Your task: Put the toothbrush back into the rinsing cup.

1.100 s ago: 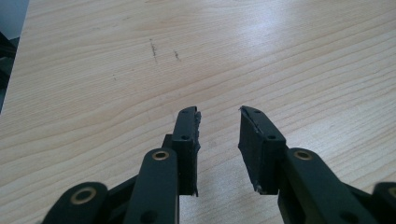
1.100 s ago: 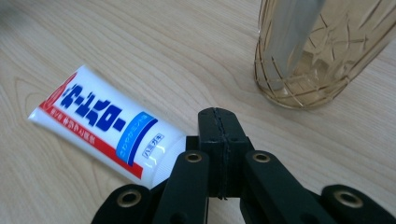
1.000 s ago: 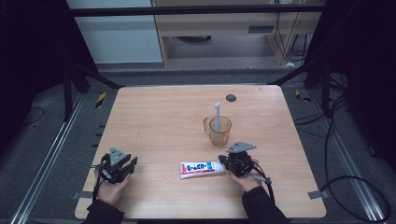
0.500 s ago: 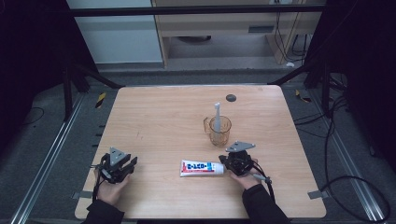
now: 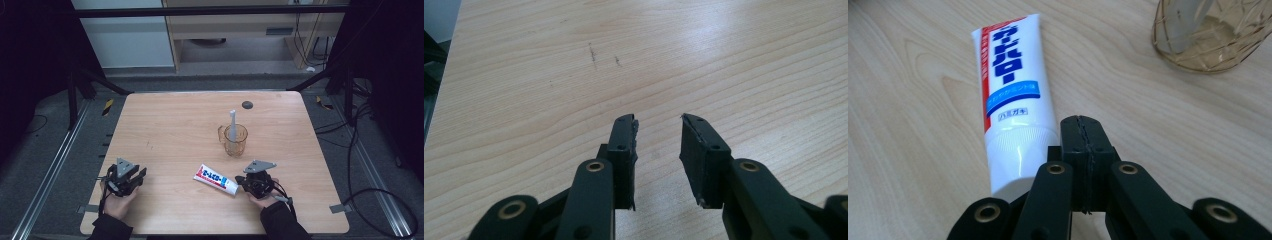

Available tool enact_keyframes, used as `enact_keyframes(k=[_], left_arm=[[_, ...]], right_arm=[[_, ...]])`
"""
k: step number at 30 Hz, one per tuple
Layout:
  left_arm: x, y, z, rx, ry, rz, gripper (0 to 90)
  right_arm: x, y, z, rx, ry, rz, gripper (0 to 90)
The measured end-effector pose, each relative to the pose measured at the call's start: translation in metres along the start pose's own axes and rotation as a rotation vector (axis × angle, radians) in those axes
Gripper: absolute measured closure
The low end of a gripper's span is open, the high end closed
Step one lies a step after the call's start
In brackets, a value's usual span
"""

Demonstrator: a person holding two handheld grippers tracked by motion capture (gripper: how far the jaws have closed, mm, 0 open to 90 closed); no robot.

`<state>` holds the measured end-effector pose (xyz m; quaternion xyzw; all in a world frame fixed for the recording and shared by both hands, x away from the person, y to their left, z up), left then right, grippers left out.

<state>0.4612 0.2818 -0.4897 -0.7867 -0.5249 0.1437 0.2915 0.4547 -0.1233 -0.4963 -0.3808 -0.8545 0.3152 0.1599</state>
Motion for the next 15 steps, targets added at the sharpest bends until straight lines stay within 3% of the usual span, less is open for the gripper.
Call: enact_keyframes(k=[8,15], left_arm=[[0.002,-0.002,0.0,-0.007,-0.007,-0.008,66.5],[0.002,-0.002,0.0,-0.009,-0.008,-0.008,66.2]], right_arm=[[0.015,-0.004,0.007,0.011,-0.014,-0.027,90.0],[0.019,-0.005,0.008,0.018,-0.017,-0.03,90.0]])
Point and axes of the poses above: each handheld gripper's, and its own axes: y roughly forward along the jaws, z roughly out of its underside, x roughly to its left, the point moved 2 cm from there along y, roughly forward along the jaws, and after that the axes turned 3 degrees about z, right-handed, at the moved point
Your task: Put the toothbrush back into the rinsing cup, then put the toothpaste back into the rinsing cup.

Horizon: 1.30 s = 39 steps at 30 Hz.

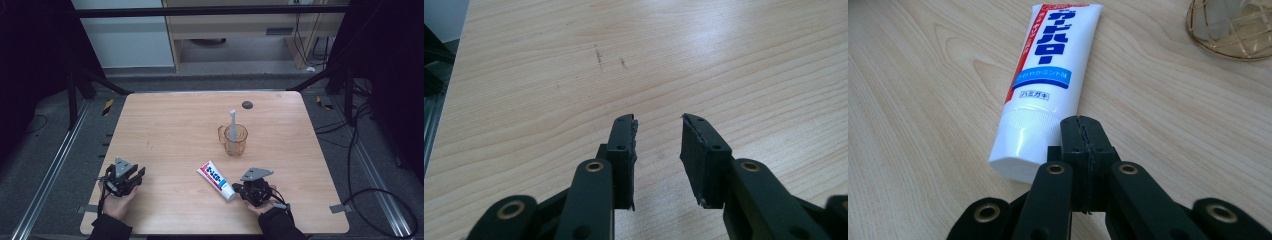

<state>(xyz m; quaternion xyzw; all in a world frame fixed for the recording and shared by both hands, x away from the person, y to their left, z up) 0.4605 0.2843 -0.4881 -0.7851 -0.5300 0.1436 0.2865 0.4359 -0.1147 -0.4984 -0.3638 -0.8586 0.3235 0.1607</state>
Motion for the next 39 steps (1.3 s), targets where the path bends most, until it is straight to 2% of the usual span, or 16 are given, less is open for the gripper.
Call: enact_keyframes(k=[4,6,9,15,16,17,18,19,23,29,32,33,39], left_arm=[[0.0,0.0,0.0,-0.001,-0.001,-0.002,65.6],[0.0,0.001,0.0,-0.002,-0.001,-0.002,64.9],[0.0,0.001,0.0,-0.005,-0.004,-0.004,64.4],[0.002,0.002,0.0,-0.002,-0.004,-0.003,64.2],[0.001,0.002,0.0,-0.003,-0.003,-0.003,64.1],[0.001,0.002,0.0,-0.004,-0.003,-0.003,64.1],[0.001,0.002,0.0,-0.007,-0.002,-0.003,63.9],[0.001,0.002,0.0,-0.007,-0.002,-0.003,63.8],[0.001,0.002,-0.001,-0.006,0.0,-0.004,63.5],[0.001,0.001,0.0,-0.006,-0.003,-0.002,63.5],[0.001,0.001,0.0,-0.006,-0.005,-0.003,63.4],[0.001,0.001,0.0,-0.004,-0.002,-0.005,63.3],[0.0,0.002,0.0,-0.003,-0.003,-0.004,63.0]], right_arm=[[-0.003,-0.004,-0.005,-0.017,0.003,0.016,89.9],[-0.007,-0.01,-0.012,-0.045,0.007,0.036,88.2],[-0.01,-0.014,-0.017,-0.055,0.006,0.05,85.2],[-0.013,-0.019,-0.032,-0.055,0.007,0.05,75.6],[-0.013,-0.02,-0.036,-0.055,0.006,0.053,71.1],[-0.013,-0.02,-0.036,-0.055,0.006,0.053,71.1],[-0.012,-0.021,-0.04,-0.055,0.009,0.053,65.5],[-0.012,-0.021,-0.04,-0.055,0.009,0.053,65.5],[-0.005,-0.016,-0.051,-0.016,-0.005,0.047,53.6],[0.001,-0.009,-0.062,0.013,-0.002,0.046,43.5],[0.002,-0.007,-0.066,0.028,0.006,0.042,40.9],[0.003,-0.004,-0.07,0.049,0.006,0.04,38.9],[0.01,0.009,-0.078,0.106,-0.015,0.043,36.0]])
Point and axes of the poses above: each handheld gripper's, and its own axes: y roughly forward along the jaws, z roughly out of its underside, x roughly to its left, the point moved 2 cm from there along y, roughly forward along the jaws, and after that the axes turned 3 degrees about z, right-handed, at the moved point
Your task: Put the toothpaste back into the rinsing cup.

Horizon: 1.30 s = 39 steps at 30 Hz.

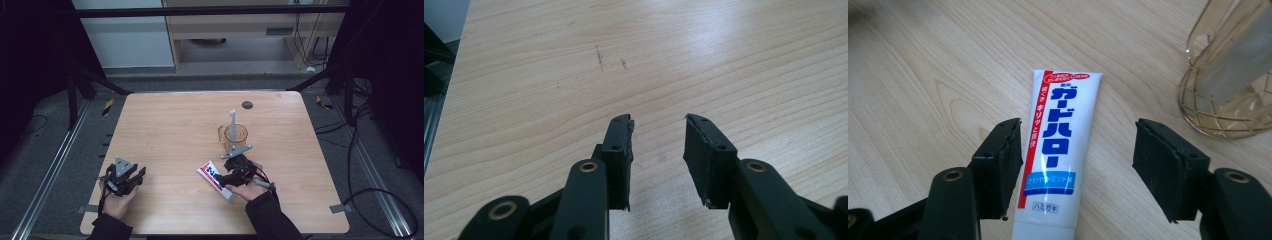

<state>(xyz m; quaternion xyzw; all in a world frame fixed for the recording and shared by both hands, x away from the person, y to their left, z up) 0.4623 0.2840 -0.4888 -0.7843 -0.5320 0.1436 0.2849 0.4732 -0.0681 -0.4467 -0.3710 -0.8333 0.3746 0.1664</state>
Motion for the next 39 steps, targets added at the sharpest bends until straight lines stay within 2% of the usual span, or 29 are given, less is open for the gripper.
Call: enact_keyframes(k=[13,30,35,39], left_arm=[[0.0,0.001,0.0,0.011,0.0,-0.004,62.6],[0.0,0.003,0.001,0.02,0.006,0.0,62.4],[0.0,0.003,0.001,0.023,0.005,0.001,62.3],[0.0,0.003,0.001,0.022,0.006,0.002,62.3]], right_arm=[[0.006,0.02,-0.006,0.076,-0.035,0.004,35.0],[0.013,0.042,-0.01,0.136,-0.024,-0.004,35.5],[0.015,0.049,-0.007,0.178,-0.024,-0.004,37.0],[0.015,0.051,-0.008,0.19,-0.019,-0.01,37.5]])
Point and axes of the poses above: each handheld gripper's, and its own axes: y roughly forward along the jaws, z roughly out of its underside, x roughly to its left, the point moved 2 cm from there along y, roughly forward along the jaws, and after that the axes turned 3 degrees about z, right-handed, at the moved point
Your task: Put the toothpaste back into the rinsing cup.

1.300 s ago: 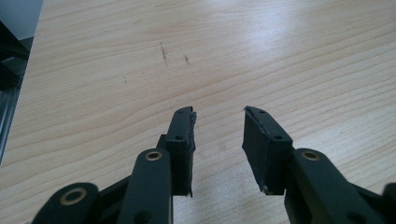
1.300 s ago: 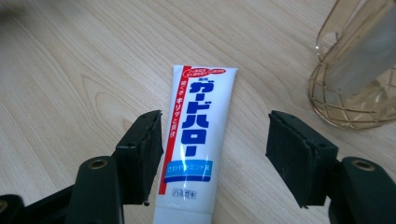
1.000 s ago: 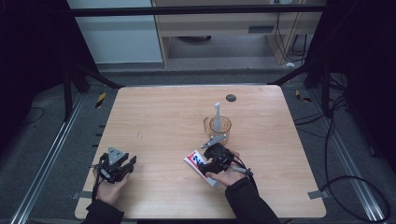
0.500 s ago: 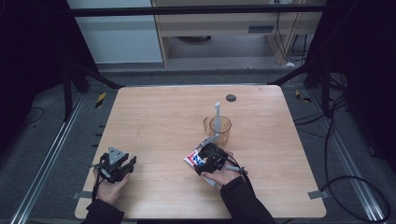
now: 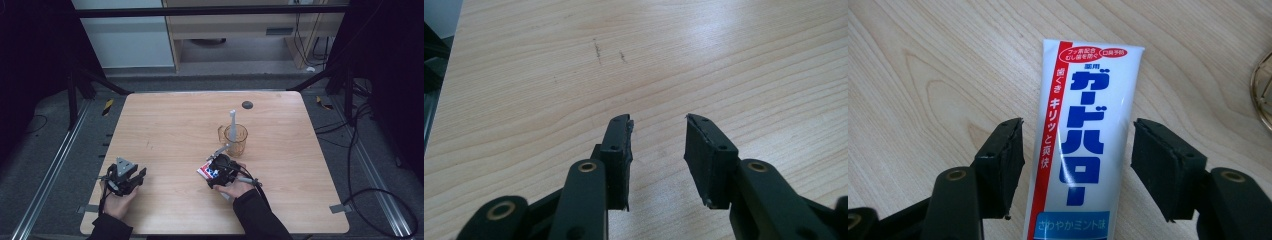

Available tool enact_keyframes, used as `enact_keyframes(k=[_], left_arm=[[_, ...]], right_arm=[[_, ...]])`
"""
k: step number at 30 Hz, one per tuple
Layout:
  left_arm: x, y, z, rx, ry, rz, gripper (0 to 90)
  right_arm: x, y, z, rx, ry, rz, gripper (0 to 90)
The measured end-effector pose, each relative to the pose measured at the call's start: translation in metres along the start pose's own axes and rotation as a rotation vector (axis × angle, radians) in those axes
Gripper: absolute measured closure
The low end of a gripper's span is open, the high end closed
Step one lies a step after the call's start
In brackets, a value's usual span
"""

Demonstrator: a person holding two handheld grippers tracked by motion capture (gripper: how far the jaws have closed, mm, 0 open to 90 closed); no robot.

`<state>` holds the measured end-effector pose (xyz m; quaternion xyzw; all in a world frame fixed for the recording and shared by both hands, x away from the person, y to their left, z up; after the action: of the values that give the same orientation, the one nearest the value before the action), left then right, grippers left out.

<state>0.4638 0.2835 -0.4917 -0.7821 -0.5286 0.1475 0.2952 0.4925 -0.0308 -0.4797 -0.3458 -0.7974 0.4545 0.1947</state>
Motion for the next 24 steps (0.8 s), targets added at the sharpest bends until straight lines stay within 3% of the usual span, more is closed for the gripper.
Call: enact_keyframes(k=[12,24], left_arm=[[0.0,0.001,0.0,0.005,0.0,0.001,62.1],[0.0,0.002,0.0,0.009,0.0,0.005,62.2]], right_arm=[[-0.002,0.01,0.001,0.056,-0.004,0.001,39.9],[-0.002,0.016,0.0,0.091,0.025,-0.019,41.3]])
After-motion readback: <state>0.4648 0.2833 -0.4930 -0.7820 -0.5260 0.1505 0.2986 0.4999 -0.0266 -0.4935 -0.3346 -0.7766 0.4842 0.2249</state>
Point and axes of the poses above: each handheld gripper's, and its own axes: y roughly forward along the jaws, z roughly out of its underside, x roughly to its left, the point moved 2 cm from there along y, roughly forward along the jaws, and after that the axes turned 3 degrees about z, right-handed, at the moved point
